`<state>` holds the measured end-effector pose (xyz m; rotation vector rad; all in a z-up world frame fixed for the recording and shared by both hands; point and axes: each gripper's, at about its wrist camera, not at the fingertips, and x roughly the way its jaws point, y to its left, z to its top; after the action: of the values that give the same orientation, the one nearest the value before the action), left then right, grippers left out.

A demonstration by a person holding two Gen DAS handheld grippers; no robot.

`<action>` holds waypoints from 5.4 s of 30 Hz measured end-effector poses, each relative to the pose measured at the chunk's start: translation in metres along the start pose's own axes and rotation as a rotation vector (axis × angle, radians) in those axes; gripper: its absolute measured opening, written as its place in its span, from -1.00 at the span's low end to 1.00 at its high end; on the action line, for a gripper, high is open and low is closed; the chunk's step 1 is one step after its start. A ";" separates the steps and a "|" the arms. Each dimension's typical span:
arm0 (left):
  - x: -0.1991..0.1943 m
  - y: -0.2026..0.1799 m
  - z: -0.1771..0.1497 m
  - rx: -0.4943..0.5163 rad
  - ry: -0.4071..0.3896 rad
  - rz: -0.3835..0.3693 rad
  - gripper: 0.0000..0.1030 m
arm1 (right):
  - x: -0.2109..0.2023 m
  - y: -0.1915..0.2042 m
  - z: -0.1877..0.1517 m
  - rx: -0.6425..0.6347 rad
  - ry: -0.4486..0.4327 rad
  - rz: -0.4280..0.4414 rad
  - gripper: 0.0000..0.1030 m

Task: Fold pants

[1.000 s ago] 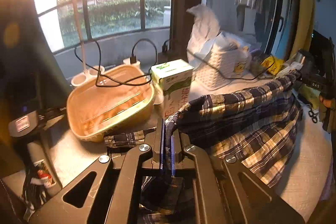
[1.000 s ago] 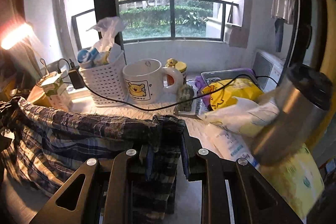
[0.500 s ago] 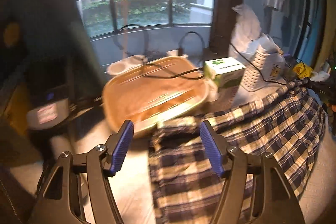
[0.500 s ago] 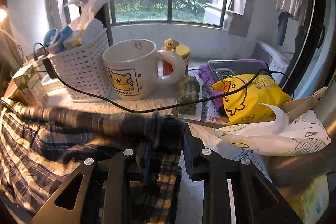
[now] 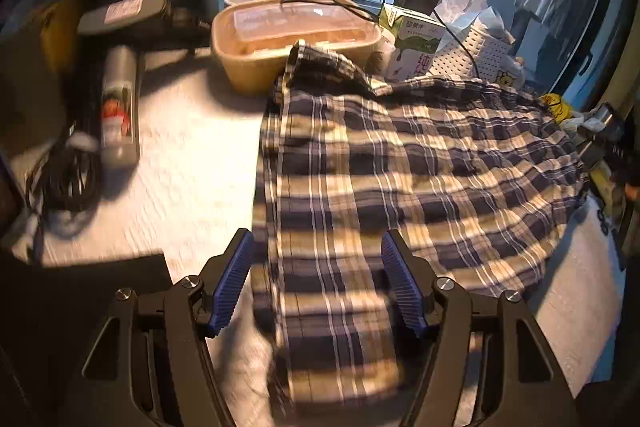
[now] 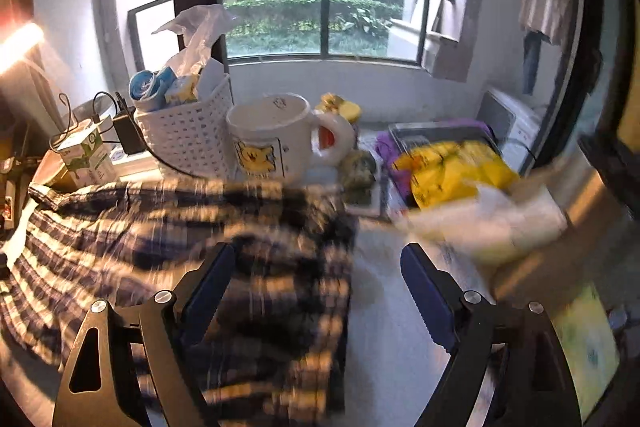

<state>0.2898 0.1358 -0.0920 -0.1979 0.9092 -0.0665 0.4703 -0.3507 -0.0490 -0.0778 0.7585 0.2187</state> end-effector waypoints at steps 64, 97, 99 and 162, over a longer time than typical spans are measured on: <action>0.025 -0.023 0.031 0.129 0.019 0.055 -0.11 | -0.085 0.005 -0.093 0.082 0.010 0.066 0.26; 0.060 0.007 0.096 0.201 0.038 0.011 0.13 | -0.044 0.050 -0.053 0.003 0.050 0.101 0.26; 0.065 0.002 0.096 0.218 0.041 -0.010 0.13 | -0.046 0.048 -0.044 -0.028 0.036 0.092 0.26; 0.005 -0.157 -0.016 0.300 0.075 -0.161 -0.56 | -0.063 0.141 -0.085 -0.250 0.115 0.336 -0.16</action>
<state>0.2845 -0.0205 -0.0741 0.0114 0.9445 -0.3591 0.3374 -0.2361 -0.0660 -0.2017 0.8538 0.6331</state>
